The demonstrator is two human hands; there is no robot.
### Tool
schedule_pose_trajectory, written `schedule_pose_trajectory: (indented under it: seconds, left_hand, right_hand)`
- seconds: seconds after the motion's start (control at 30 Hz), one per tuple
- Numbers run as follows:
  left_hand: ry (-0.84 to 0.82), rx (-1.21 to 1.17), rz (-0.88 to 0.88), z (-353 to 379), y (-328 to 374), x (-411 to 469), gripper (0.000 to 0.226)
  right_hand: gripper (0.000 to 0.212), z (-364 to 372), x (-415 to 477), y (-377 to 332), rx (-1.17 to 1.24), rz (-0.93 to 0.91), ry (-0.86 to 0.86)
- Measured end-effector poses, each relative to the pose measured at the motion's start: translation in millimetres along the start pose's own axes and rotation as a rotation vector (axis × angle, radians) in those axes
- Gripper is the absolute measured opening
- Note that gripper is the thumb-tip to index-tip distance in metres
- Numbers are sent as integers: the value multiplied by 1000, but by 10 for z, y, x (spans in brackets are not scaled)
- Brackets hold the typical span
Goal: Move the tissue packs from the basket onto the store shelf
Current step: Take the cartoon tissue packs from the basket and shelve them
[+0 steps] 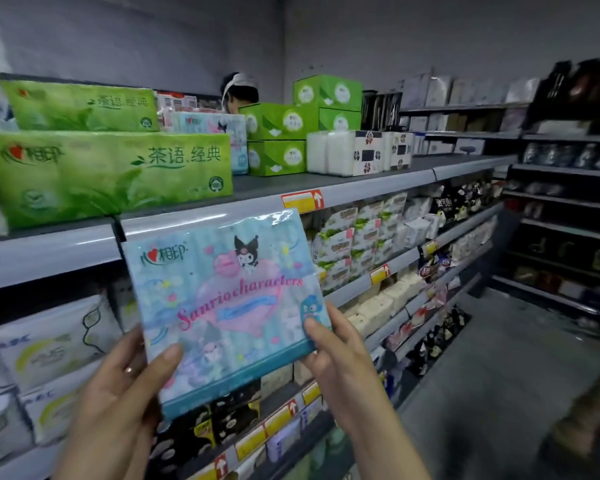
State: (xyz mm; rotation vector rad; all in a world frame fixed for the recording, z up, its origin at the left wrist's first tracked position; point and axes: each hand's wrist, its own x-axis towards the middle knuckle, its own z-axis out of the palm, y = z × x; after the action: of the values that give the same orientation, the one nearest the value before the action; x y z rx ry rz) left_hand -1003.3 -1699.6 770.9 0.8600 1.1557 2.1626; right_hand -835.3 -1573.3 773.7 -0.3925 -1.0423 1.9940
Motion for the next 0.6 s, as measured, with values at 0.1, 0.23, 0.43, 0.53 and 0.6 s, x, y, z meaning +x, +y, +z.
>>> schedule_pose_trajectory:
  seconds: [0.1, 0.23, 0.43, 0.53, 0.6]
  left_hand:
    - [-29, 5, -13, 209, -105, 56, 99]
    - [-59, -4, -16, 536, -269, 149, 87]
    - [-64, 19, 29, 1190, -569, 342, 82]
    - [-62, 21, 66, 1501, -709, 401, 82]
    - [-58, 22, 68, 1661, -790, 433, 87]
  right_hand:
    - [93, -182, 43, -127, -10, -20, 8]
    - [82, -472, 135, -358, -4, -49, -24]
    - [74, -1032, 390, -861, -74, -85, -54]
    - [68, -1272, 534, -1104, -80, -86, -95]
    - [72, -1399, 623, -1231, -95, -89, -118]
